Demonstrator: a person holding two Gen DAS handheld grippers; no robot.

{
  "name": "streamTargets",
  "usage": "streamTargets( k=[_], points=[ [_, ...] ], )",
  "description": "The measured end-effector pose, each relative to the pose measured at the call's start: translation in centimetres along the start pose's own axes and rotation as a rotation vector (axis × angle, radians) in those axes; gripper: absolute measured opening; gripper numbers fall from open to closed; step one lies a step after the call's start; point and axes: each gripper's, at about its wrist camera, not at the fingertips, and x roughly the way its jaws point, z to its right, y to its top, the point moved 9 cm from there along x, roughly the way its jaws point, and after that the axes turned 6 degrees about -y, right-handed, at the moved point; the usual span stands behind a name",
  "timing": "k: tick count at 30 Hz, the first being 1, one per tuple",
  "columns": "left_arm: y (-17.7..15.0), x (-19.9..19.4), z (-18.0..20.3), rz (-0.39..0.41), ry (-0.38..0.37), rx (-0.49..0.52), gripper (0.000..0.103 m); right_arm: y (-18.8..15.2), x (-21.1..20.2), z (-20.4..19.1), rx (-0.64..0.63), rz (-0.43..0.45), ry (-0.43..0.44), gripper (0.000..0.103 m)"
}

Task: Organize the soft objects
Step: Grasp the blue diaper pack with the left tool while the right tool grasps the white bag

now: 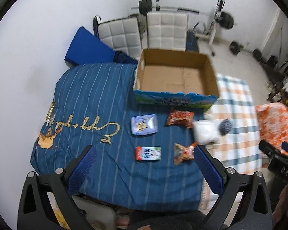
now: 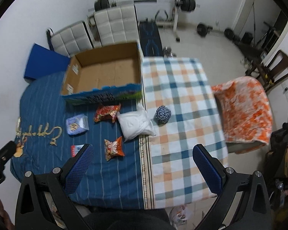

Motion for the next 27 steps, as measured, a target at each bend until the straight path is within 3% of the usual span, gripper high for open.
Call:
streamTargets(
  k=[7,12,19,27],
  points=[
    [1.4,12.8,-3.5,-0.179,0.039,-0.041,0.103,2.1,17.2,-3.2,-0.09,-0.197,0.013,0.103],
    [1.6,22.1,-5.7,-0.302,-0.007,-0.113,0.103,2.1,26.5,-5.4,-0.12,-0.315,0.017,0.103],
    [1.3,29.7,-6.4,-0.442,-0.11,-0.181,0.103,0.8,31.8,-7.7,-0.198,-0.398,-0.001,0.103],
    [0.1,35.4,-6.4,-0.546,-0.102,-0.199,0.103,-1.2,35.9,-8.7,-0.18,-0.484,-0.012,0.103]
  ],
)
